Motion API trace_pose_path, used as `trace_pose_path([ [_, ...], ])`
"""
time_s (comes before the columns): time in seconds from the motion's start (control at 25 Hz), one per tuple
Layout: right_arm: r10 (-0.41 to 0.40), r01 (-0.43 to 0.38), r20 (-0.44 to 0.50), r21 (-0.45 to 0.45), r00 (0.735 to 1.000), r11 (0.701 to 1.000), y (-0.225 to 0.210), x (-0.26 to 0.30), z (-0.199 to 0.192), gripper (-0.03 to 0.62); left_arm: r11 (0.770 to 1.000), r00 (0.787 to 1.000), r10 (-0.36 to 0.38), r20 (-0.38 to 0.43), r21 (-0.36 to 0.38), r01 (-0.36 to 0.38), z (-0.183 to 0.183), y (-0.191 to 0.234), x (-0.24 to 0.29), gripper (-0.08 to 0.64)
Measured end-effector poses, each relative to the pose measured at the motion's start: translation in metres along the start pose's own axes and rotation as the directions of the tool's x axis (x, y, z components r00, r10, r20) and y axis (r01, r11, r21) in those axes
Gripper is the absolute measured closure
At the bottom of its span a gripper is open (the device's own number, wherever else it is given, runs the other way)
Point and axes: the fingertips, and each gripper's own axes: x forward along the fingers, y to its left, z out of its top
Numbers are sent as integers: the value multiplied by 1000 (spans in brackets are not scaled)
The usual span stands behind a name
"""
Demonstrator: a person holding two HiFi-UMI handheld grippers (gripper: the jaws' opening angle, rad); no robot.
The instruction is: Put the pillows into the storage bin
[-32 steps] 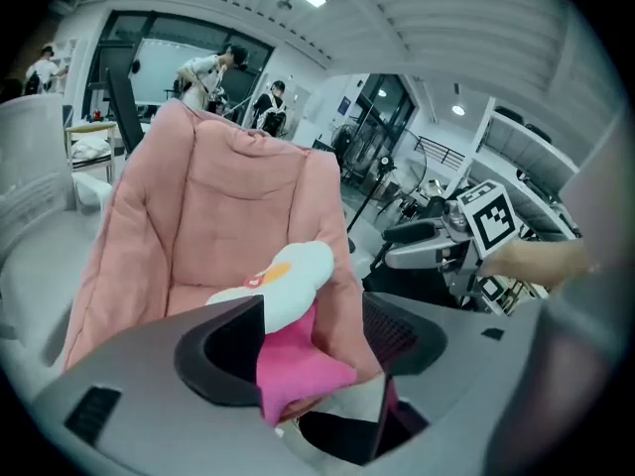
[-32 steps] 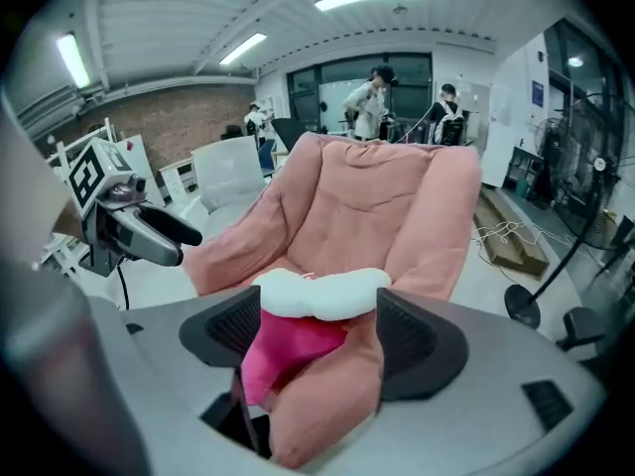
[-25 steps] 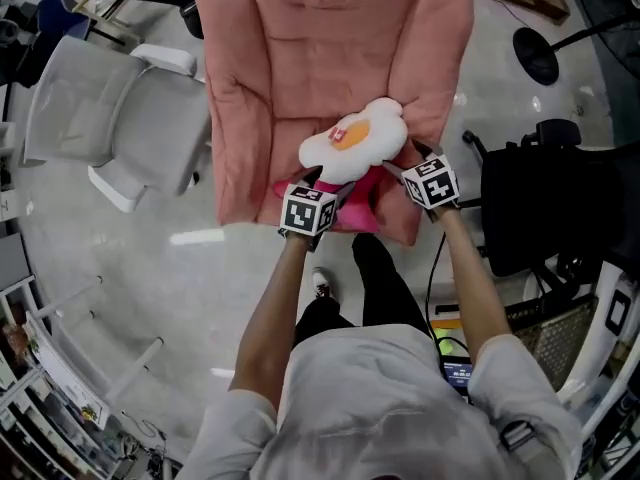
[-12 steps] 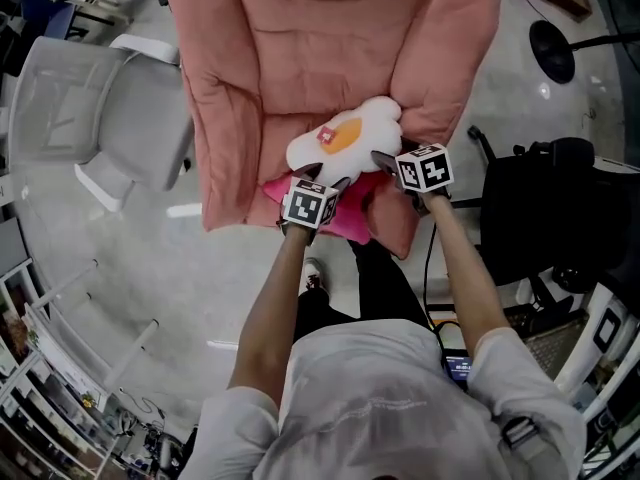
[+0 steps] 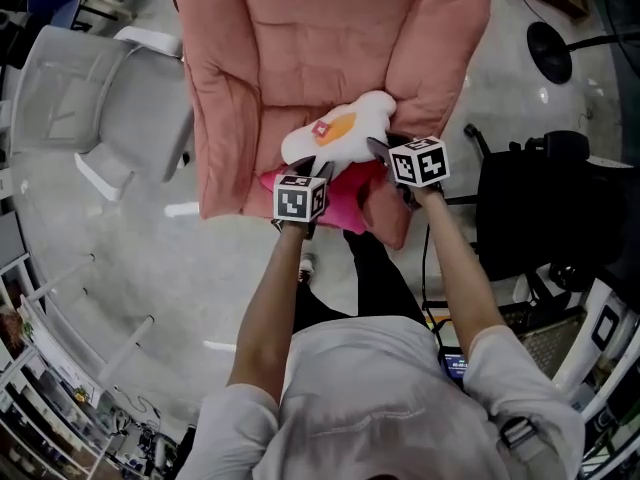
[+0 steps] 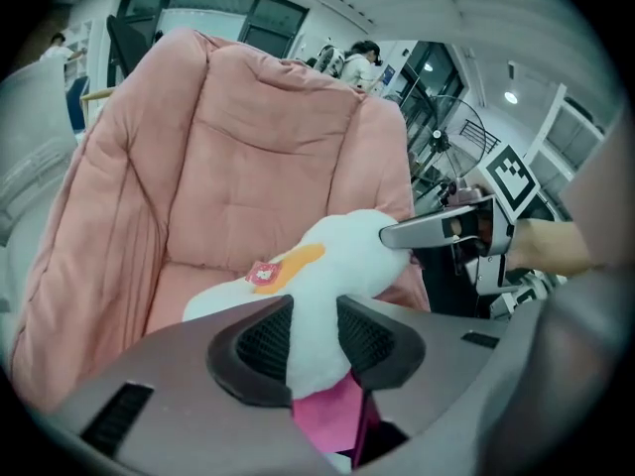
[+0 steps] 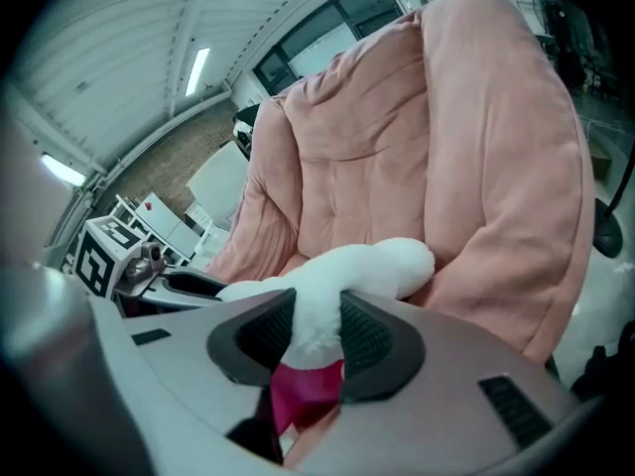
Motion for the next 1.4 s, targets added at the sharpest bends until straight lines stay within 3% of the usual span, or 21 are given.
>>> trace_pose_path([
  [0.24,7,-3,91,-40,996,999,40,-38,21,454,1000,993,-14,117,6,14,16,-9,-46,423],
  [0.48,-57,69,192,-61,980,996,87,-91,21,453,997,979,-80,188,13,79,21,-31,-101,423],
  [0.64,-126,147,308,-43,943,988,114,-135,26,454,986,960,-154,234,98,135,41,-50,-131,423],
  [0.8,-198,218,392,-8,898,976,150,-181,1,454,966,941,-223,255,186,178,34,-78,-170,423],
  [0.96,-276,289,457,43,845,956,187,-225,-41,454,925,918,-316,240,292,242,9,-112,-207,422],
  [1.12,-355,351,514,109,781,930,218,-270,-86,456,866,893,-401,202,402,298,-21,-152,-239,423],
  [1.28,-437,403,537,189,721,896,239,-309,-137,456,795,872,-475,121,483,367,-55,-194,-257,425],
  [1.4,-515,436,535,278,670,856,247,-339,-186,456,721,847,-530,29,541,433,-86,-233,-260,426],
])
